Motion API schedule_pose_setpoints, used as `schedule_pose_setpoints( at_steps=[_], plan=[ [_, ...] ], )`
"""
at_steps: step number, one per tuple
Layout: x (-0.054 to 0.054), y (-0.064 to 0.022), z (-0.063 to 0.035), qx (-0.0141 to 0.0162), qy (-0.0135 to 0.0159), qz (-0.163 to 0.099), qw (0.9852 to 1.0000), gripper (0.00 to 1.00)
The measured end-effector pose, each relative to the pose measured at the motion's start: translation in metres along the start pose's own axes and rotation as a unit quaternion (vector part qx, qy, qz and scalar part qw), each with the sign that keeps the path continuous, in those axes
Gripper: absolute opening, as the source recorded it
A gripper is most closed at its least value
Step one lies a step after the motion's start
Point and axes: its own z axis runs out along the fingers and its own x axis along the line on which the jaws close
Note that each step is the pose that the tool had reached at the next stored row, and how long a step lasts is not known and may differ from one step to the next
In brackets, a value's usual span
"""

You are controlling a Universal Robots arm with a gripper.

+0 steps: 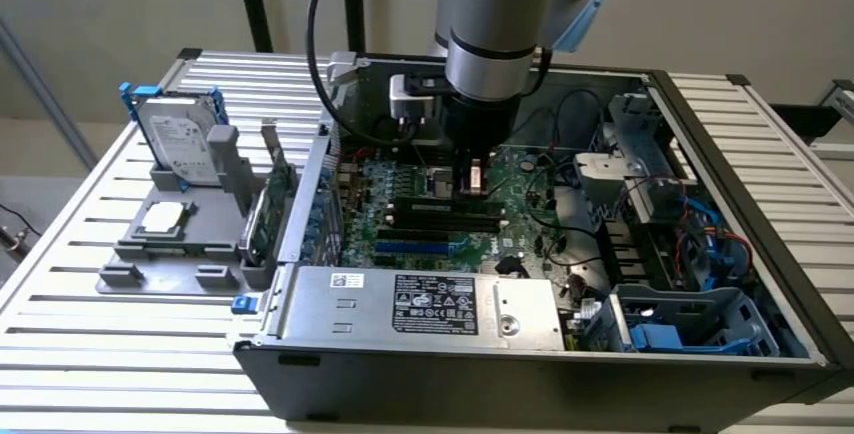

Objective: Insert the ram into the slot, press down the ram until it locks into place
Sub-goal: 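Insert the ram into the slot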

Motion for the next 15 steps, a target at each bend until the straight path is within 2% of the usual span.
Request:
schedule_pose_setpoints(
  at_steps=[15],
  plan=[
    [0.0,0.001,0.0094,0.0032,0.0003,-0.005,1.0,0.14]
  ],
)
